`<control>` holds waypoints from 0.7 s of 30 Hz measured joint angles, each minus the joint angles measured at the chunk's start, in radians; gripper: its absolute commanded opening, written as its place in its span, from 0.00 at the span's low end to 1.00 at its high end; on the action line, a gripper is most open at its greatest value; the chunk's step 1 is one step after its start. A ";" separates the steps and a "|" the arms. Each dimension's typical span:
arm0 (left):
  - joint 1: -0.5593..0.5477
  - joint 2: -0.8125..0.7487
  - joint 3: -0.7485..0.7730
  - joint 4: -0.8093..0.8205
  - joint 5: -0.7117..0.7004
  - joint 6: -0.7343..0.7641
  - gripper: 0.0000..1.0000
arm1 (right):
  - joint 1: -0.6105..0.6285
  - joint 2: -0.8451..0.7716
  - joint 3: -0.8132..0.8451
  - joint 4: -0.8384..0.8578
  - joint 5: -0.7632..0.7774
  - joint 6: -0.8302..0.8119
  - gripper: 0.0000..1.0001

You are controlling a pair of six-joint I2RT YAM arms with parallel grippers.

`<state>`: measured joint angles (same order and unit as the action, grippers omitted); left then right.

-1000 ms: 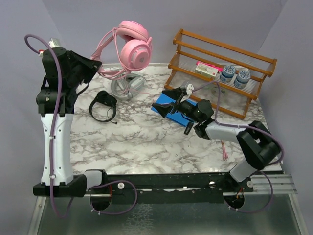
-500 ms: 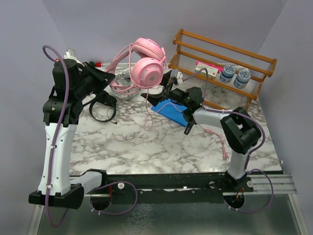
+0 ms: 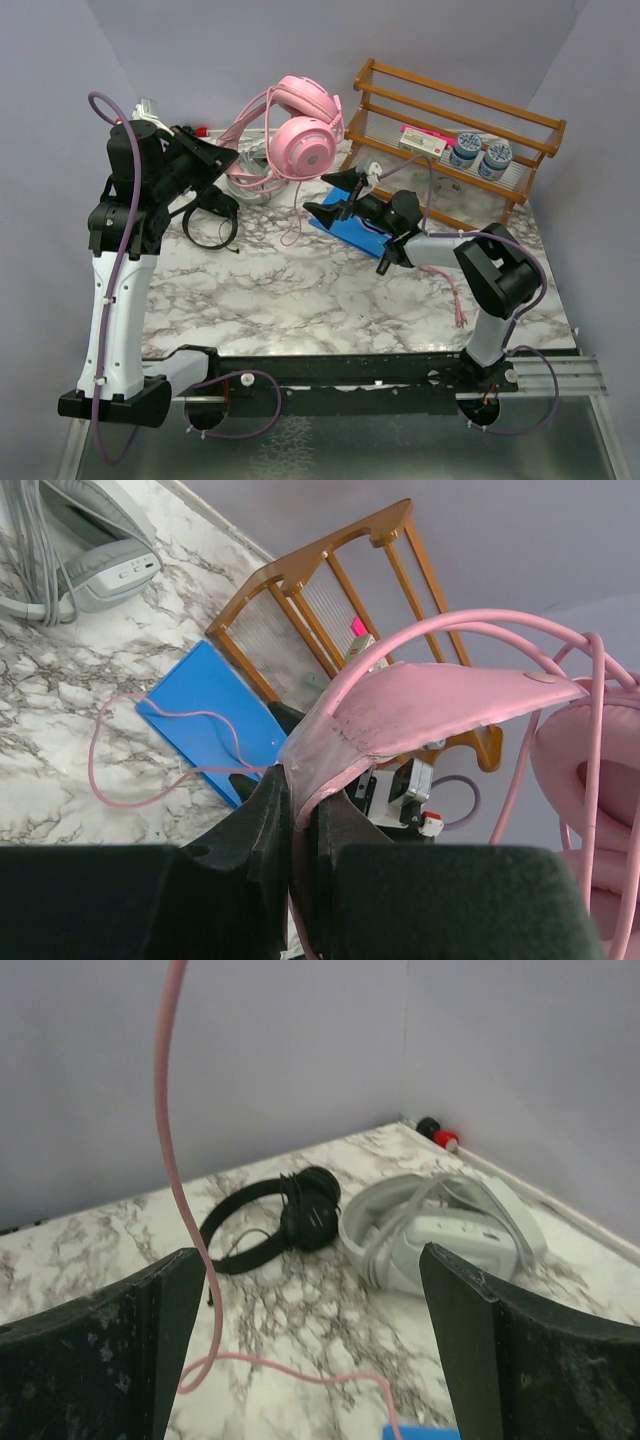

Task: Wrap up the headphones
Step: Wrap the headphones cable around the headphones.

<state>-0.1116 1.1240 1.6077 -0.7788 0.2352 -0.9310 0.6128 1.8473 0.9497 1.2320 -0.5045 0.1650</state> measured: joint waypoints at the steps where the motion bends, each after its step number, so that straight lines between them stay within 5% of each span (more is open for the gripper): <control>1: 0.000 0.000 0.000 0.000 0.000 0.000 0.00 | -0.010 -0.015 -0.030 0.000 0.006 -0.001 0.97; 13: 0.000 0.000 -0.026 0.014 0.003 0.000 0.00 | -0.042 -0.152 -0.145 -0.023 -0.146 -0.003 0.96; 18: 0.000 -0.002 -0.034 0.014 0.005 -0.003 0.00 | -0.014 -0.096 -0.043 -0.065 -0.198 -0.001 0.89; 21: 0.000 -0.002 -0.034 0.015 0.006 -0.003 0.00 | 0.011 -0.038 0.043 -0.079 -0.214 0.000 0.76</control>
<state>-0.1116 1.1221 1.5738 -0.7639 0.2413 -0.9340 0.6235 1.8095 0.9932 1.1534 -0.7181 0.1646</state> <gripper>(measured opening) 0.128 0.871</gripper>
